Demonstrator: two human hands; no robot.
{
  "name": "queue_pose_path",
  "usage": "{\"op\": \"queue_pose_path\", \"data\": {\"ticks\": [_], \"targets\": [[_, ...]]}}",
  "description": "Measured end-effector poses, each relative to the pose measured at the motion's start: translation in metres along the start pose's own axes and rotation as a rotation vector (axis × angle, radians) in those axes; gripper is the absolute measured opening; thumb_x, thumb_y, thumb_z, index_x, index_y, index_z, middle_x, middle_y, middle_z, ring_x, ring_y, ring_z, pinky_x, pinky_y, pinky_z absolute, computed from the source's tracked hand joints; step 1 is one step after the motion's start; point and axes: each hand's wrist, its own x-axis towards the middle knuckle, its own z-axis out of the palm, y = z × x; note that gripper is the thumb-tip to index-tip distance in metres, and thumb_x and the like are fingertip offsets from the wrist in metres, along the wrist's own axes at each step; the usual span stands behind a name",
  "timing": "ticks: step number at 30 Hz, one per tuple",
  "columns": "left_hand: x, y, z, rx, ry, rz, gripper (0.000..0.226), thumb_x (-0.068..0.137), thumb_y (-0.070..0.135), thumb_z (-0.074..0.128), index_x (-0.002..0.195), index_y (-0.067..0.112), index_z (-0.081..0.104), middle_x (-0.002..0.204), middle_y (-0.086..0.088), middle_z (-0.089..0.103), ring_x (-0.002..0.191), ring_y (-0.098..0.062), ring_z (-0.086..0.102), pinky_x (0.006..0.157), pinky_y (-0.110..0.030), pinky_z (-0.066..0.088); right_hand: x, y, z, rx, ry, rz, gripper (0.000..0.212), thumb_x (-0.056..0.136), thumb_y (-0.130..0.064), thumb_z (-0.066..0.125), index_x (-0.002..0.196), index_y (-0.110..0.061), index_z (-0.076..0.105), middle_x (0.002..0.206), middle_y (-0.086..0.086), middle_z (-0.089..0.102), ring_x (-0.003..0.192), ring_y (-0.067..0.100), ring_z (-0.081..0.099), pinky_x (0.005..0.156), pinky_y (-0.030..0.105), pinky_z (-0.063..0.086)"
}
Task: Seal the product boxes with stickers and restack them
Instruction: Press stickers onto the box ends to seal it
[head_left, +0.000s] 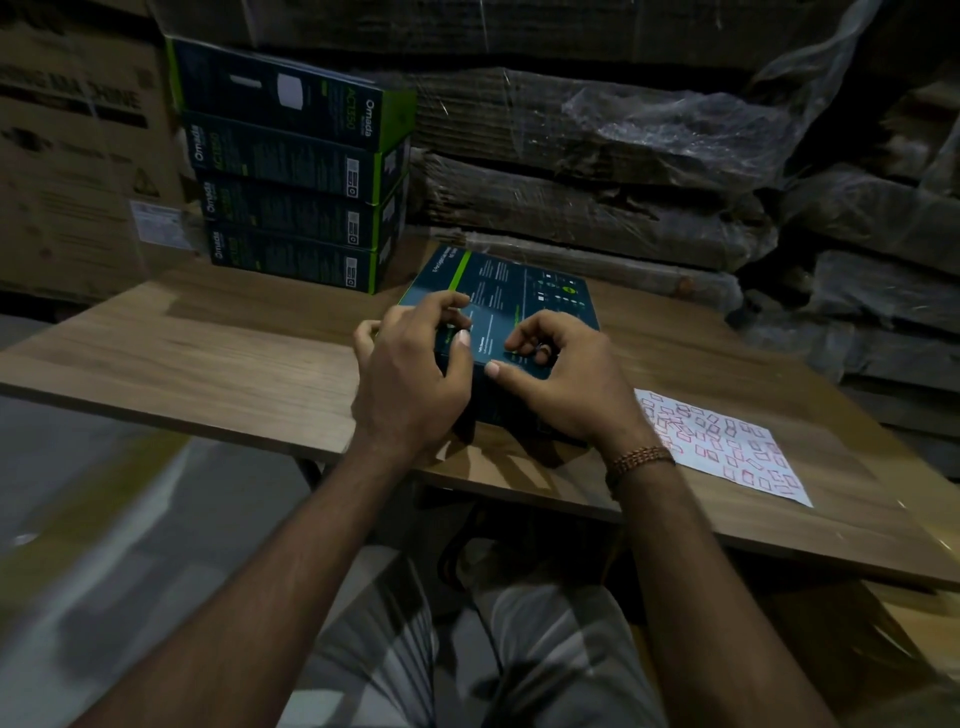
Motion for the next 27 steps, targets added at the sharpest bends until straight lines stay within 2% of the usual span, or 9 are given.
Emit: {"op": "queue_pose_path", "data": {"ticks": [4,9,10,14,17,21,24,27], "targets": [[0.000,0.001,0.000,0.002,0.000,0.003,0.036,0.102,0.034,0.054,0.138,0.033,0.057,0.119,0.016,0.068,0.115,-0.005,0.056,0.114,-0.049,0.031,0.001,0.001,-0.007,0.033,-0.059,0.002,0.030,0.083,-0.032,0.091,0.104,-0.031,0.069,0.109,-0.008,0.066,0.088,0.004,0.056,0.071,0.011,0.046],[0.000,0.000,0.000,-0.002,-0.009,-0.005,0.037,0.102,0.037,0.052,0.138,0.033,0.057,0.121,0.014,0.068,0.116,-0.006,0.056,0.117,-0.050,0.030,0.002,0.001,-0.015,0.039,-0.136,0.013,0.036,0.081,-0.015,0.089,0.108,-0.029,0.070,0.110,-0.008,0.064,0.094,0.007,0.058,0.078,0.017,0.050],[0.000,0.000,0.000,-0.002,-0.007,-0.006,0.037,0.102,0.037,0.052,0.138,0.033,0.057,0.120,0.015,0.068,0.116,-0.005,0.056,0.117,-0.050,0.030,0.002,0.001,-0.014,0.048,-0.134,0.013,0.034,0.082,-0.018,0.088,0.107,-0.029,0.070,0.109,-0.008,0.064,0.093,0.007,0.058,0.078,0.018,0.050],[0.000,0.001,-0.001,0.000,-0.002,0.002,0.038,0.102,0.037,0.051,0.139,0.032,0.057,0.120,0.015,0.068,0.117,-0.006,0.056,0.116,-0.048,0.030,0.000,0.001,-0.004,0.061,-0.020,0.028,0.027,0.085,-0.047,0.086,0.101,-0.031,0.070,0.102,-0.009,0.068,0.087,0.005,0.058,0.071,0.018,0.048],[-0.001,0.002,-0.001,-0.001,-0.001,0.006,0.037,0.102,0.035,0.052,0.138,0.032,0.057,0.120,0.016,0.068,0.117,-0.006,0.056,0.116,-0.046,0.029,-0.001,-0.005,0.002,0.037,0.040,0.051,0.025,0.086,-0.044,0.085,0.098,-0.029,0.070,0.097,-0.009,0.067,0.084,0.005,0.059,0.070,0.021,0.049],[-0.002,0.003,-0.001,0.008,-0.002,0.006,0.037,0.101,0.035,0.053,0.138,0.033,0.057,0.120,0.016,0.068,0.116,-0.005,0.056,0.116,-0.045,0.029,0.006,-0.016,0.007,0.056,0.043,0.160,0.018,0.081,-0.039,0.084,0.089,-0.028,0.072,0.087,-0.007,0.071,0.082,0.010,0.065,0.077,0.041,0.061],[-0.002,0.002,-0.002,0.008,0.000,0.008,0.036,0.102,0.033,0.054,0.138,0.033,0.057,0.120,0.016,0.068,0.116,-0.005,0.055,0.115,-0.044,0.028,0.013,-0.021,0.002,0.127,-0.048,0.283,0.018,0.080,-0.034,0.088,0.090,-0.029,0.074,0.093,-0.008,0.073,0.090,0.010,0.068,0.080,0.039,0.062],[-0.001,0.002,-0.002,0.009,-0.007,0.009,0.037,0.102,0.034,0.053,0.138,0.033,0.056,0.121,0.016,0.068,0.117,-0.004,0.055,0.116,-0.046,0.029,0.021,-0.030,-0.009,0.214,-0.143,0.420,0.020,0.076,-0.024,0.093,0.086,-0.027,0.076,0.100,-0.006,0.075,0.100,0.016,0.069,0.089,0.047,0.063]]}}
